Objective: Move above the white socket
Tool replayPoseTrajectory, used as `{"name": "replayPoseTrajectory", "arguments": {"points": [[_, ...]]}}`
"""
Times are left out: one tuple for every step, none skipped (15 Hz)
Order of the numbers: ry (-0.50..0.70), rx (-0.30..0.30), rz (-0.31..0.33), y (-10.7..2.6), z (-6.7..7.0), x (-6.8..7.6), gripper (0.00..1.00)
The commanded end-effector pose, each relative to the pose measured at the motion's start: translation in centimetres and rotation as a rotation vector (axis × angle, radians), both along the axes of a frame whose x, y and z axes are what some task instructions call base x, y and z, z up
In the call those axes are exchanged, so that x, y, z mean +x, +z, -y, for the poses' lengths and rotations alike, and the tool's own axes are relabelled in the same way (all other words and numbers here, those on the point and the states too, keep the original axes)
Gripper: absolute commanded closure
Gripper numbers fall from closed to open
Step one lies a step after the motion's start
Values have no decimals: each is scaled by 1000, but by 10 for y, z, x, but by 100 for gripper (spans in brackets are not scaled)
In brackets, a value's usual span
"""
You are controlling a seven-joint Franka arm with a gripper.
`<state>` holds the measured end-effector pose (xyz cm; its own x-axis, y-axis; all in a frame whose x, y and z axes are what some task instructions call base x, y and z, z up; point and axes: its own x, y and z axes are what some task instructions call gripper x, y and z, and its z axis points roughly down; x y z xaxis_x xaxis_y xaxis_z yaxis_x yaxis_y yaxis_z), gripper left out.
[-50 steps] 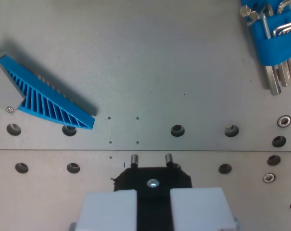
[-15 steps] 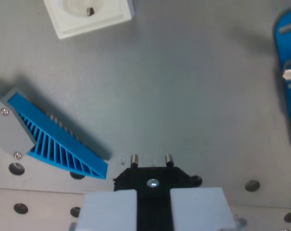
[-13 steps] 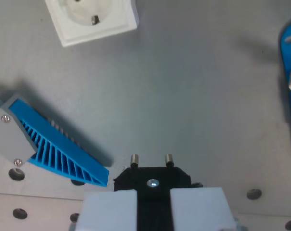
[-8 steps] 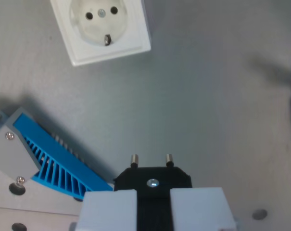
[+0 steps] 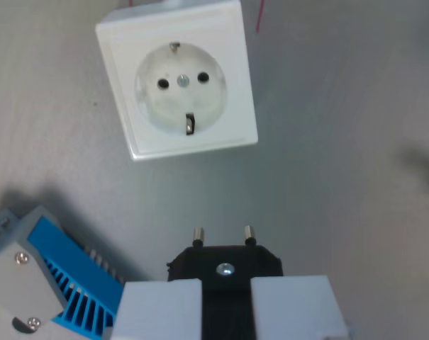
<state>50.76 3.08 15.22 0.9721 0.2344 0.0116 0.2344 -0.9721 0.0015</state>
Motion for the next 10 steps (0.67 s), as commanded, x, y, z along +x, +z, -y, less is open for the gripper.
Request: {"name": "replayPoseTrajectory", "arguments": {"points": [[87, 77, -1, -11, -5, 12, 100], [90, 77, -1, -14, -6, 14, 100], [94, 76, 0, -16, -8, 15, 100], [99, 76, 3, -19, -9, 17, 100], [102, 75, 4, -21, -10, 19, 100], [104, 75, 4, -23, -11, 20, 100], [105, 75, 2, -25, -13, 22, 100], [107, 74, 1, -28, -14, 24, 100], [108, 74, 1, -30, -15, 25, 100], [110, 73, 0, -32, -16, 27, 100]]}}
